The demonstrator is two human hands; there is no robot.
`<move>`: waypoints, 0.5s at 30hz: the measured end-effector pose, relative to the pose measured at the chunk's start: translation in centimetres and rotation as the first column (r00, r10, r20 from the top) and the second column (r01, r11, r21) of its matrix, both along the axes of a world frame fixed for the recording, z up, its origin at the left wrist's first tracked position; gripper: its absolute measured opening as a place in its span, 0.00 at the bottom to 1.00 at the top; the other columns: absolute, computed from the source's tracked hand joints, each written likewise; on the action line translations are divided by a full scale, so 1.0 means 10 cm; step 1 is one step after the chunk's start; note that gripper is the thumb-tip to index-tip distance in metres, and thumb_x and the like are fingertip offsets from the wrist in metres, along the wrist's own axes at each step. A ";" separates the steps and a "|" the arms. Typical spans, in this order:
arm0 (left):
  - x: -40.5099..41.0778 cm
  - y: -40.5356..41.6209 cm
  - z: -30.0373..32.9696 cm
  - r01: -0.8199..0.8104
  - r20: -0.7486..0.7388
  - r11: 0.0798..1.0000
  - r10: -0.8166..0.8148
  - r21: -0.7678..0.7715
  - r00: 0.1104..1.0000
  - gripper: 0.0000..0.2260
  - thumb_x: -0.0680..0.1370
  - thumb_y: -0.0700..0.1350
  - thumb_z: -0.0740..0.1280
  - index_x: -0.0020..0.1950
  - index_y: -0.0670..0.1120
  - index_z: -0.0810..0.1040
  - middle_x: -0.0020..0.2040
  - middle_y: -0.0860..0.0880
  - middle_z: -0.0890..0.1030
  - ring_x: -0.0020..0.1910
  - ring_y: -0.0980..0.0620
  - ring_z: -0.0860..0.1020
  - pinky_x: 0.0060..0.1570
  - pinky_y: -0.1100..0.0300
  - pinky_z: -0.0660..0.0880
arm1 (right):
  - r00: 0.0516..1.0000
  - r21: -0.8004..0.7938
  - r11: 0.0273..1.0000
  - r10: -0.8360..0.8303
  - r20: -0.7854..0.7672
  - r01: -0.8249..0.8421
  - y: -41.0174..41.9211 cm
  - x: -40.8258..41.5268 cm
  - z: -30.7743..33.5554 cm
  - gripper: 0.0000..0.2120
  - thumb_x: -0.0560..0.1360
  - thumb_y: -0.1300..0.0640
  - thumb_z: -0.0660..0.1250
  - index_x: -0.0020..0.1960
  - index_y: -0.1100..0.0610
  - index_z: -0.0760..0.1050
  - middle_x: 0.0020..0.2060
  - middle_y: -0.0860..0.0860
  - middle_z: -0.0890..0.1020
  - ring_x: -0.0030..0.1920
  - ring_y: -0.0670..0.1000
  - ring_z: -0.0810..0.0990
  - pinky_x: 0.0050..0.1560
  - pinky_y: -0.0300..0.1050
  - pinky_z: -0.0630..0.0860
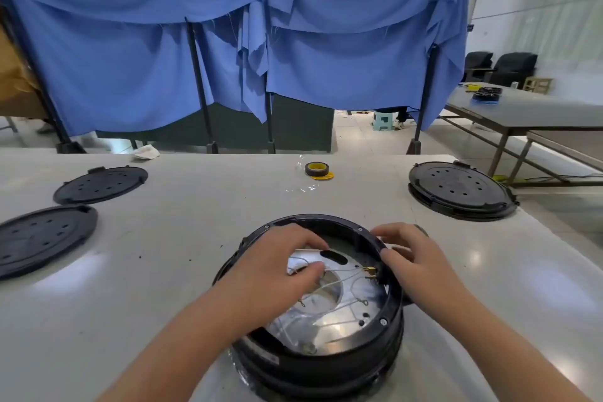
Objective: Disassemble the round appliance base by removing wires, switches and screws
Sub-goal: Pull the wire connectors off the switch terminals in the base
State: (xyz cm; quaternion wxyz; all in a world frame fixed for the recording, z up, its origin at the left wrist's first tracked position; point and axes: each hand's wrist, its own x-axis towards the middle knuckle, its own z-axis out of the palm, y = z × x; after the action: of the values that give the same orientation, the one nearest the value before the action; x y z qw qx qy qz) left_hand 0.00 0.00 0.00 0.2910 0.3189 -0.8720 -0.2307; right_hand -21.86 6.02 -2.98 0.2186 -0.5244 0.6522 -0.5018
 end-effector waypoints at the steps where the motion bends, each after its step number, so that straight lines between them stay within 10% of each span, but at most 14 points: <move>1: -0.09 -0.02 0.01 0.030 0.042 1.000 -0.030 0.009 0.999 0.07 0.76 0.51 0.66 0.53 0.61 0.77 0.51 0.66 0.76 0.57 0.68 0.70 0.58 0.69 0.67 | 1.000 0.014 1.000 0.000 0.029 -0.001 -0.04 0.01 -0.01 0.16 0.74 0.66 0.62 0.50 0.44 0.77 0.51 0.43 0.79 0.56 0.44 0.78 0.53 0.45 0.77; 4: -0.34 -0.06 0.03 0.070 0.139 0.998 -0.069 -0.005 0.988 0.06 0.75 0.50 0.67 0.51 0.57 0.79 0.49 0.63 0.77 0.54 0.65 0.71 0.57 0.66 0.69 | 0.994 -0.014 1.000 -0.011 0.112 0.013 -0.10 0.04 -0.05 0.18 0.72 0.70 0.60 0.49 0.48 0.77 0.50 0.46 0.80 0.52 0.46 0.81 0.43 0.33 0.75; 15: -0.62 -0.13 0.05 0.159 0.283 0.987 -0.161 0.028 0.946 0.08 0.72 0.43 0.66 0.47 0.53 0.82 0.44 0.58 0.79 0.45 0.60 0.77 0.49 0.59 0.77 | 0.991 -0.143 0.988 -0.033 0.128 0.051 -0.07 0.09 -0.16 0.18 0.72 0.73 0.59 0.49 0.53 0.77 0.50 0.50 0.80 0.54 0.45 0.79 0.55 0.43 0.76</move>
State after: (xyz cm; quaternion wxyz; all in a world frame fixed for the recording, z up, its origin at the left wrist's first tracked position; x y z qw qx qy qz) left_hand -6.24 -1.29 0.49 0.1424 0.2775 -0.9272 -0.2075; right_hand -20.96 5.35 -4.61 0.2095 -0.4926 0.6098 -0.5845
